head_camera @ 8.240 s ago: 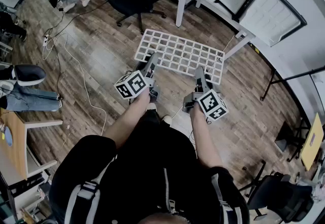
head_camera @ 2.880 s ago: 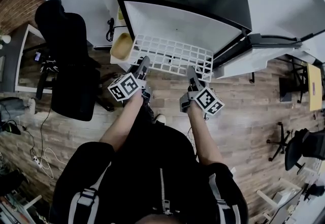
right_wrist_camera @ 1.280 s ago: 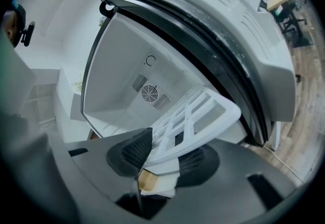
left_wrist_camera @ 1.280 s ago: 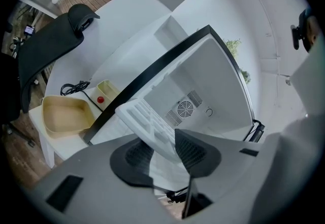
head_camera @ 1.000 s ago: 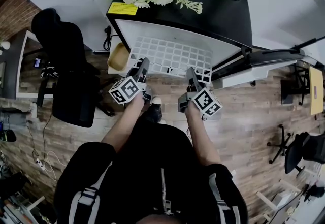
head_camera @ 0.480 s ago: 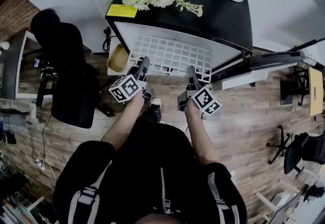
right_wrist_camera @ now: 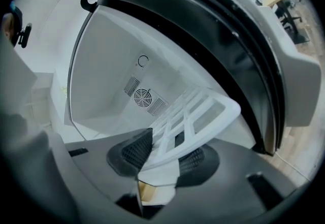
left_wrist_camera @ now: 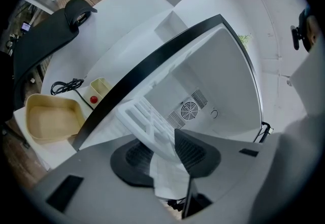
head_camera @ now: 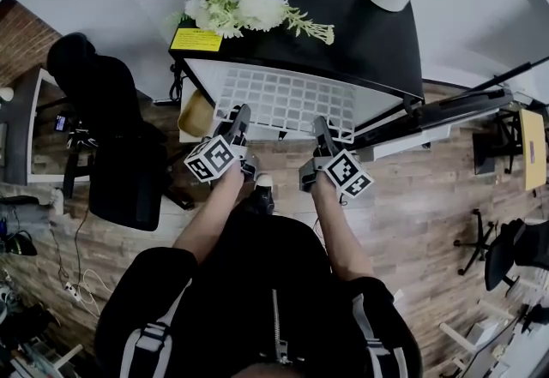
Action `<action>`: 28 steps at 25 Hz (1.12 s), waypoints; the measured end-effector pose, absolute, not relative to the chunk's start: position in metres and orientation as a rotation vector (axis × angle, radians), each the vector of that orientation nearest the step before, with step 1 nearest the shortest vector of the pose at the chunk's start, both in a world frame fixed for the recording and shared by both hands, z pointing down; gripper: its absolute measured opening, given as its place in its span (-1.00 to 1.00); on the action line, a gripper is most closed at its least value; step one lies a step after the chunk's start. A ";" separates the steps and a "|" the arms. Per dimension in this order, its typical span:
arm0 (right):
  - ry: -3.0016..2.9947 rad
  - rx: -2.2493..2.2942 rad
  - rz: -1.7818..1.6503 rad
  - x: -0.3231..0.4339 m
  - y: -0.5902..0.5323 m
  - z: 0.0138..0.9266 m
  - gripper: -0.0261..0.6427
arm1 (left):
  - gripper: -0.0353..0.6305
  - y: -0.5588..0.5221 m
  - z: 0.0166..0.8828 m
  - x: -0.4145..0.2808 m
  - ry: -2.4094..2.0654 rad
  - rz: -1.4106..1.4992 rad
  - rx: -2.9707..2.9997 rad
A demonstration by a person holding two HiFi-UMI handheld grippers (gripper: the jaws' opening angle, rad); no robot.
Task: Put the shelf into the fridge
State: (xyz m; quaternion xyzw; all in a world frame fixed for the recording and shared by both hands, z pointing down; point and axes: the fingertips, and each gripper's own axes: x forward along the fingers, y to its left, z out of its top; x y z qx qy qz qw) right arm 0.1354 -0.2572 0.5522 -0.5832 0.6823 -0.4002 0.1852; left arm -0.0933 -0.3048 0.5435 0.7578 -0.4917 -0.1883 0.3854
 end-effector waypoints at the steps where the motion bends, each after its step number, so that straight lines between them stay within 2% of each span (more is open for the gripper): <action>1: 1.920 -1.643 -1.128 0.136 -0.259 0.553 -0.48 | -0.46 -0.307 0.545 -0.094 -1.257 -0.479 1.926; 20: 1.880 -1.636 -1.118 0.143 -0.286 0.554 -0.47 | -0.48 -0.333 0.547 -0.088 -1.246 -0.495 1.917; 28: 1.908 -1.591 -1.110 0.137 -0.264 0.551 -0.51 | -0.47 -0.318 0.543 -0.086 -1.197 -0.499 1.947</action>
